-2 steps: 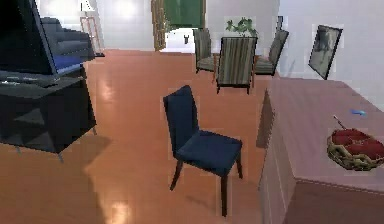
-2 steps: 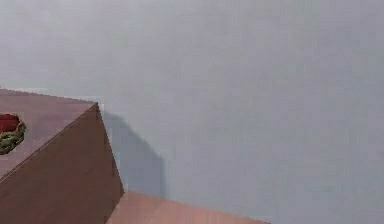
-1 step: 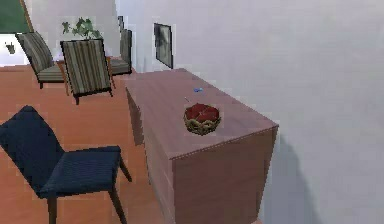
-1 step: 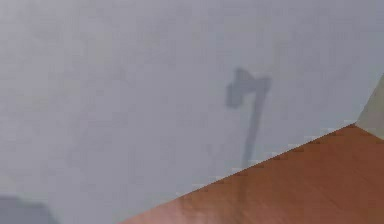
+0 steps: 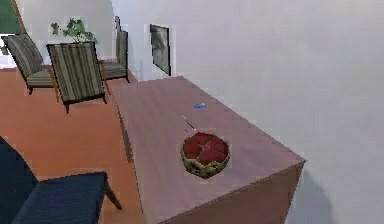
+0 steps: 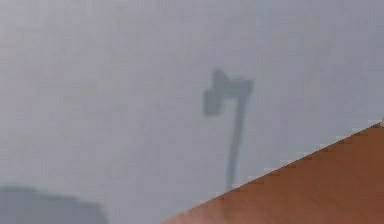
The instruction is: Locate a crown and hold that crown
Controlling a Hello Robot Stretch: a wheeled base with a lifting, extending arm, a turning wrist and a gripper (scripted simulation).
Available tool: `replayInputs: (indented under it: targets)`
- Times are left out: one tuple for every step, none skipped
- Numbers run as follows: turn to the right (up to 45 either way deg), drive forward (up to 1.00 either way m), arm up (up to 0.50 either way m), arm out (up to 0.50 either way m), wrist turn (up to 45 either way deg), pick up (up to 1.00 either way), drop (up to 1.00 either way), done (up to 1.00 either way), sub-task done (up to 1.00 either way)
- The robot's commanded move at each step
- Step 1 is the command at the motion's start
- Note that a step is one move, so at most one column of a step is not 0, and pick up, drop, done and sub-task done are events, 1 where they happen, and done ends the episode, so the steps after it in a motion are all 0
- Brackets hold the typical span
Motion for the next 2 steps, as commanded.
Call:
replayInputs:
  targets:
    - [-45.0, 0.00, 0.00, 0.00, 0.0, 0.00, 0.00, 0.00, 0.00]
    - [-36.0, 0.00, 0.00, 0.00, 0.0, 0.00, 0.00, 0.00, 0.00]
